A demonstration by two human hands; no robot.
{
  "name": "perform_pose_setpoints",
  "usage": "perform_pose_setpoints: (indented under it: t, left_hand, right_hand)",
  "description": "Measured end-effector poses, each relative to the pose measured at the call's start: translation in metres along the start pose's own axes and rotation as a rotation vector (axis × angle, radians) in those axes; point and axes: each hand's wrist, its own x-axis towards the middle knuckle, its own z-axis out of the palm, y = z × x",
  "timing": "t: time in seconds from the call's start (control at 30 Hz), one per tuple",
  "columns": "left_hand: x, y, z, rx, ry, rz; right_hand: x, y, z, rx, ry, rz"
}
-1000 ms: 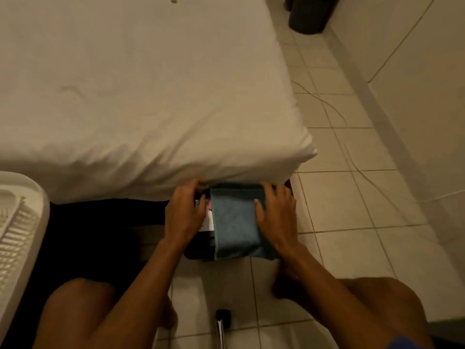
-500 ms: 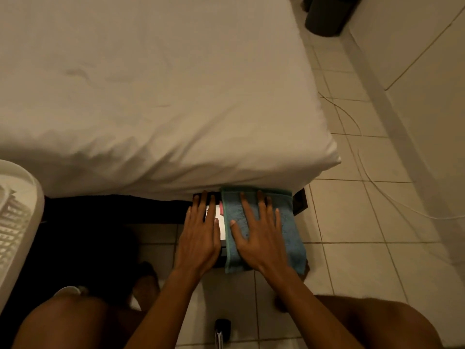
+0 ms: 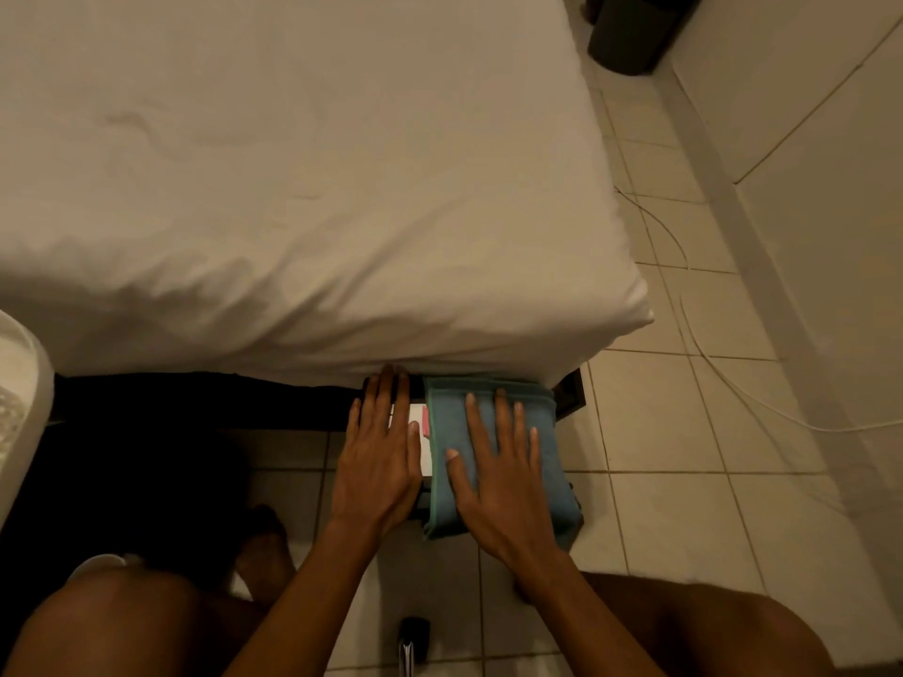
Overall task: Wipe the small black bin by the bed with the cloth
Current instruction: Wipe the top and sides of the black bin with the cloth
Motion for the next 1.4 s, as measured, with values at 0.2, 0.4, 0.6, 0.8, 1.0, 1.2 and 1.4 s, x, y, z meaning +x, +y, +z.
perform_pose_setpoints:
  t: [0.2, 0.4, 0.6, 0.8, 1.0, 1.2, 1.4]
  left_hand:
    - [0.004, -0.003, 0.002, -0.003, 0.012, 0.016]
    - [0.001, -0.001, 0.0, 0.028, 0.013, 0.037]
    - [0.008, -0.005, 0.002, 0.041, -0.068, 0.112]
    - [0.007, 0.003, 0.002, 0.04, -0.034, 0.104]
    - [0.01, 0.004, 0.001, 0.017, -0.035, 0.078]
    - [0.007, 0.014, 0.003, 0.017, -0.004, 0.057]
    - [0.007, 0.012, 0.005, -0.003, -0.013, 0.067]
  right_hand:
    - [0.012, -0.001, 0.002, -0.013, 0.027, 0.009]
    - [0.027, 0.002, -0.003, 0.013, 0.044, 0.045]
    - [-0.016, -0.006, 0.01, -0.018, 0.084, 0.111]
    - [0.023, 0.013, -0.003, -0.024, 0.083, 0.054]
    - [-0.014, -0.009, 0.023, -0.066, 0.133, 0.166]
    - [0.016, 0.015, -0.002, -0.009, 0.162, 0.218]
    - [-0.005, -0.006, 0.013, -0.047, 0.104, 0.151]
